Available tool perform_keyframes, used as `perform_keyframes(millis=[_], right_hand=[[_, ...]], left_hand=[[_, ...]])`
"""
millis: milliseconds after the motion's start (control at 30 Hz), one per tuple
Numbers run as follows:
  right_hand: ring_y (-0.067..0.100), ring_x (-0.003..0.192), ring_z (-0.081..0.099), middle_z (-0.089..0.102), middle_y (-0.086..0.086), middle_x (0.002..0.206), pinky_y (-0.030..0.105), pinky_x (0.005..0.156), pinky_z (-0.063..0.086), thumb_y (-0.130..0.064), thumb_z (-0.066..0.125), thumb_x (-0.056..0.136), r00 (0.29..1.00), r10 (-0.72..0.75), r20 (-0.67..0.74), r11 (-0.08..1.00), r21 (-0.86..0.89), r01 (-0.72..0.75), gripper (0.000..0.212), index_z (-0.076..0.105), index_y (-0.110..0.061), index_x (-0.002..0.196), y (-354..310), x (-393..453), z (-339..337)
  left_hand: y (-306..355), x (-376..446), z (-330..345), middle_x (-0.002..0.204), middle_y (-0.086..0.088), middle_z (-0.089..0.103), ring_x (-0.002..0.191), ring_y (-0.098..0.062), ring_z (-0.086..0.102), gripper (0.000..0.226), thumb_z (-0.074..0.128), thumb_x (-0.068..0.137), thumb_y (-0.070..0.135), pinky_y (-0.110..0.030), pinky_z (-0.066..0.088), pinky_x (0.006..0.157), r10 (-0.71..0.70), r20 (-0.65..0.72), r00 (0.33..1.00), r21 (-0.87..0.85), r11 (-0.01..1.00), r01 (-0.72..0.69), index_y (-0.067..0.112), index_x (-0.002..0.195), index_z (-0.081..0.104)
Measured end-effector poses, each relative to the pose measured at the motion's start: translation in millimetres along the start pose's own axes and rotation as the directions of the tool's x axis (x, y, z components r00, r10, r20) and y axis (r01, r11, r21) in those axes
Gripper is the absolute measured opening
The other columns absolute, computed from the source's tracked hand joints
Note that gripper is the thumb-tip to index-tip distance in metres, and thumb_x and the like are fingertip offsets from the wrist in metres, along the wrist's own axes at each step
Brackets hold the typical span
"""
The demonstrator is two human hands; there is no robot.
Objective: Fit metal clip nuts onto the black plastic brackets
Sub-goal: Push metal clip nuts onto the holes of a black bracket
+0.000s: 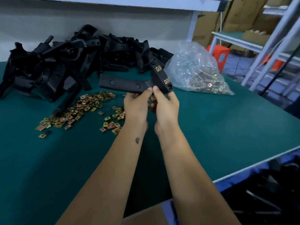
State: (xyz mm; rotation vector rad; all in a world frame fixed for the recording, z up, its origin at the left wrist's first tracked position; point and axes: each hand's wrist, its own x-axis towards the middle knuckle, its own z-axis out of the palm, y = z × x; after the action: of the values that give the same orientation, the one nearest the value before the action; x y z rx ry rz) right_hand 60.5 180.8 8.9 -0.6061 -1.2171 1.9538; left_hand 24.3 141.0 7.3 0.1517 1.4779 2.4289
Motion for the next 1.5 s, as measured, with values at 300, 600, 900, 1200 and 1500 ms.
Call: perform_keyframes(millis=[300, 600, 900, 1200, 1500], right_hand=[[0.015, 0.067, 0.056, 0.059, 0.004, 0.072, 0.030, 0.064, 0.048, -0.011, 0.064, 0.094, 0.895, -0.171, -0.412, 0.975, 0.058, 0.213, 0.019, 0.059, -0.012, 0.076, -53.2, -11.0, -121.9], [0.008, 0.058, 0.049, 0.054, -0.009, 0.062, 0.023, 0.058, 0.042, -0.022, 0.059, 0.097, 0.525, -0.432, -0.733, 0.901, -0.328, 0.283, 0.020, 0.058, -0.016, 0.078, -96.5, -64.6, -298.2], [0.010, 0.048, 0.044, 0.049, -0.001, 0.061, 0.022, 0.047, 0.039, -0.027, 0.055, 0.100, 0.489, -0.108, -0.866, 0.976, -0.187, -0.116, 0.028, 0.049, -0.014, 0.076, -71.8, -96.9, -392.7], [0.027, 0.072, 0.060, 0.064, 0.009, 0.087, 0.035, 0.060, 0.044, -0.024, 0.054, 0.099, 0.424, -0.174, -0.889, 0.687, -0.418, -0.594, 0.020, 0.058, -0.009, 0.111, -59.5, -100.4, -409.0], [0.012, 0.071, 0.055, 0.059, -0.008, 0.082, 0.025, 0.059, 0.035, -0.013, 0.052, 0.091, 0.459, -0.470, -0.754, 0.854, -0.520, 0.019, 0.023, 0.055, -0.018, 0.113, -98.6, -52.5, -296.1]], left_hand=[[-60.0, -88.3, 100.4, 0.068, 0.006, 0.069, 0.064, -0.009, 0.066, 0.004, 0.068, 0.090, 0.009, -0.026, 0.054, 0.062, -0.180, 0.273, 0.945, 0.080, 0.983, 0.164, 0.009, 0.093, 0.070], [-117.9, -182.1, 171.7, 0.085, -0.002, 0.067, 0.051, -0.011, 0.061, 0.043, 0.059, 0.094, 0.010, -0.023, 0.051, 0.051, -0.323, 0.480, 0.815, 0.165, 0.947, 0.277, 0.033, 0.125, 0.038], [-161.5, -194.0, 157.0, 0.086, 0.004, 0.071, 0.064, -0.001, 0.064, 0.027, 0.058, 0.090, 0.012, -0.026, 0.052, 0.070, -0.445, 0.639, 0.628, 0.594, 0.804, -0.035, 0.034, 0.102, 0.047], [-163.5, -190.5, 151.9, 0.092, 0.001, 0.070, 0.065, 0.004, 0.065, 0.030, 0.052, 0.090, 0.017, -0.031, 0.050, 0.079, -0.480, 0.673, 0.562, 0.630, 0.770, -0.097, 0.044, 0.104, 0.049], [-112.0, -182.8, 166.8, 0.059, 0.013, 0.061, 0.051, -0.003, 0.052, 0.025, 0.048, 0.096, 0.008, -0.013, 0.039, 0.047, -0.422, 0.773, 0.473, 0.518, 0.851, -0.086, 0.025, 0.087, 0.064]])
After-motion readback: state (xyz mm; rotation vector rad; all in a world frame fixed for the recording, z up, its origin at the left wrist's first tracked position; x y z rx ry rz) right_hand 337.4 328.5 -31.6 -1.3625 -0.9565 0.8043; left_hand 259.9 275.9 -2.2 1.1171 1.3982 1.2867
